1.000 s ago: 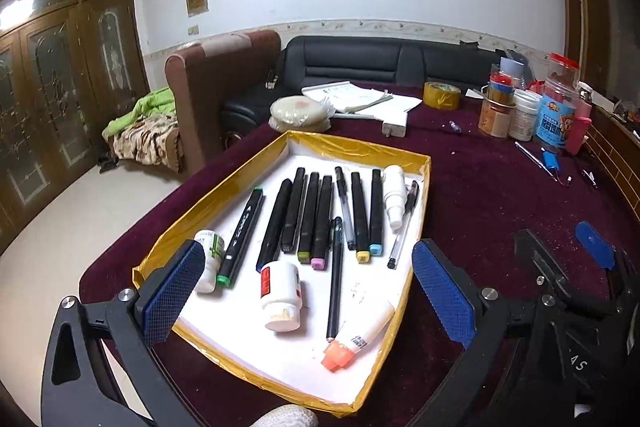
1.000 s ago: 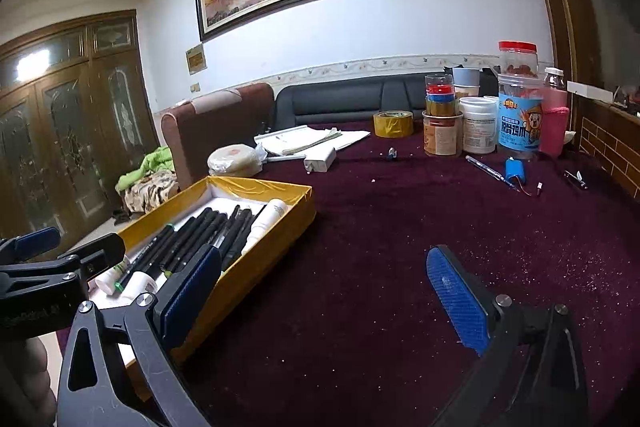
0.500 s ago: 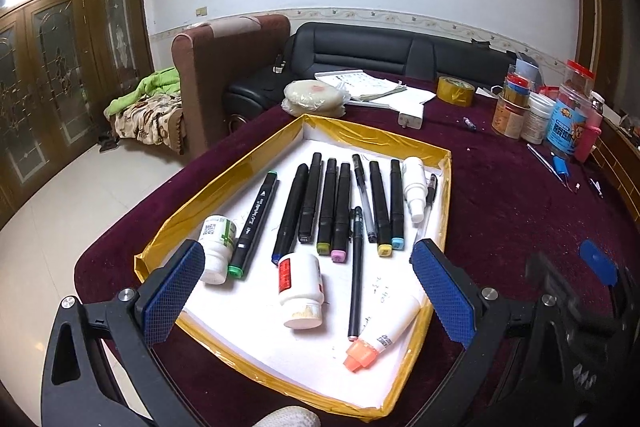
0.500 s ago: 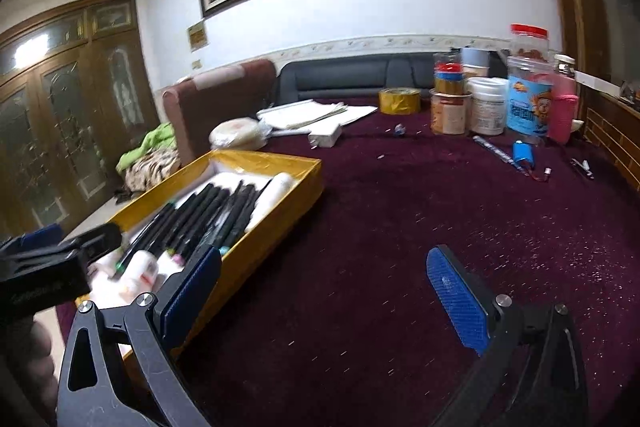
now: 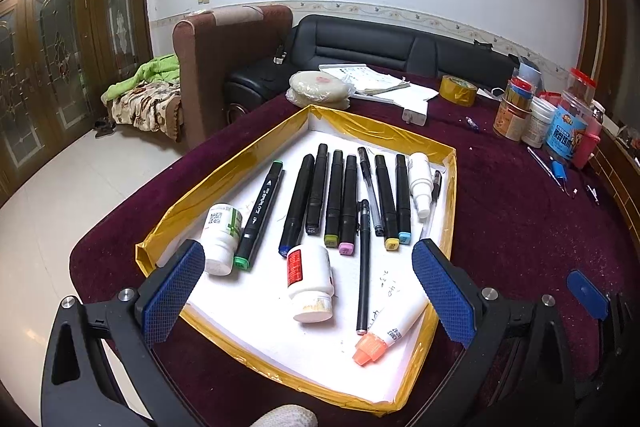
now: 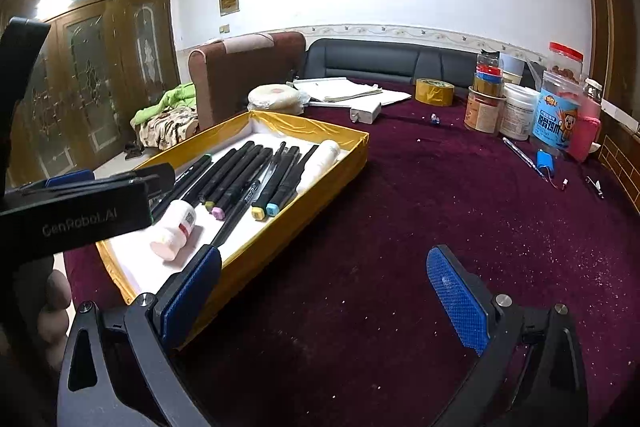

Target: Organize rigid objects

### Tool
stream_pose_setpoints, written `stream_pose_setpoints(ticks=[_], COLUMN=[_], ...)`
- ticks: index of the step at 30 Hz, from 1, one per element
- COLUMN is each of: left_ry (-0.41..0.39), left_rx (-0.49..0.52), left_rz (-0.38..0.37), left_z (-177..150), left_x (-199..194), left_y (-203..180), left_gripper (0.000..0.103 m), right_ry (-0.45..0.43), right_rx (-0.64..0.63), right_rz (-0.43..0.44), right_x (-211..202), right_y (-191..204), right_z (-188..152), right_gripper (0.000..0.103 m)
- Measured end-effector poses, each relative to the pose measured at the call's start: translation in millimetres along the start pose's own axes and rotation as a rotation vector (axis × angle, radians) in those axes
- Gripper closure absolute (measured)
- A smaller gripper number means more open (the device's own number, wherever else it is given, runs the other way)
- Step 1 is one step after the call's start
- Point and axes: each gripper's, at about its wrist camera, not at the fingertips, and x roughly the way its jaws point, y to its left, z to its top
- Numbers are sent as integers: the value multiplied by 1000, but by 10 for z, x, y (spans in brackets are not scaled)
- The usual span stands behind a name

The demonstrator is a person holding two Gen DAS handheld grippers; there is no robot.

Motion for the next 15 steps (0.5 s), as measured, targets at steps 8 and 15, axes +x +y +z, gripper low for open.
stream_pose_setpoints(ticks=[8,15], left_ry=[26,34], left_rx=[-18,-26], left_rz=[-28,-38], left_z=[-6,-15], left_x=[33,37], left_y=[52,77], left_gripper=[0,0], right_ry=[25,65], right_rx=[-11,10], right_rz=[-74,-102], right_x=[-15,32], right_y=[68,60], right_z=[-33,-52], right_gripper=[2,2])
